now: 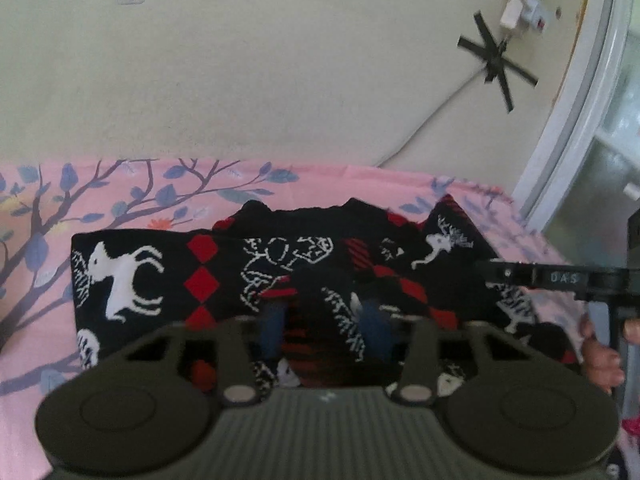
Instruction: Fold small clothes
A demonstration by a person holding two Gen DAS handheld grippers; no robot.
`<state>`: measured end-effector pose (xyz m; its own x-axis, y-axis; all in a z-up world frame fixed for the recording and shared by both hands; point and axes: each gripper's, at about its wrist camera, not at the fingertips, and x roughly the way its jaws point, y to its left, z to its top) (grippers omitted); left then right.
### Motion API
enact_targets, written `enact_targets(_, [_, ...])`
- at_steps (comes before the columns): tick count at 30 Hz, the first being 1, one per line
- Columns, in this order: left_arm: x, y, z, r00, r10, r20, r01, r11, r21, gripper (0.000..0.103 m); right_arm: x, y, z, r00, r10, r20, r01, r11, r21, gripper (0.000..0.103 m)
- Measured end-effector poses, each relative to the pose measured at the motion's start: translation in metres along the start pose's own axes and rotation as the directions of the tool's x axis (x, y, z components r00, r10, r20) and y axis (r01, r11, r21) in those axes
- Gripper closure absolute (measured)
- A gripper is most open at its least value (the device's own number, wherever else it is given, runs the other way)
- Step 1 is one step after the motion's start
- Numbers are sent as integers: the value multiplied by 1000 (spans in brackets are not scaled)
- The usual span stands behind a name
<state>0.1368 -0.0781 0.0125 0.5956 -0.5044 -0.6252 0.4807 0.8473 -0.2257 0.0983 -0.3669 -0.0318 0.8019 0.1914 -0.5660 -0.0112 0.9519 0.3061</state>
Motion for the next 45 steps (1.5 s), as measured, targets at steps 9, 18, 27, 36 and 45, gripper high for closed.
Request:
enact_targets(9, [22, -30, -18, 986, 151, 65, -158, 979, 129, 80, -2, -36, -11, 995, -92, 24, 88, 988, 123, 88])
enact_targets(18, [19, -17, -16, 984, 164, 70, -169, 983, 68, 58, -76, 13, -24, 984, -26, 176, 29, 999, -14, 51])
enact_targets(27, [19, -21, -18, 977, 200, 72, -206, 975, 88, 50, -70, -36, -54, 1000, 15, 3, -15, 972, 236, 103])
enact_targets(36, [-52, 10, -18, 993, 75, 88, -73, 997, -18, 48, -142, 21, -64, 988, 57, 140, -52, 998, -42, 56])
enact_targets(45, [-201, 35, -76, 990, 77, 115, -79, 997, 14, 47, -144, 78, -92, 960, 280, -6, -278, 951, -135, 56])
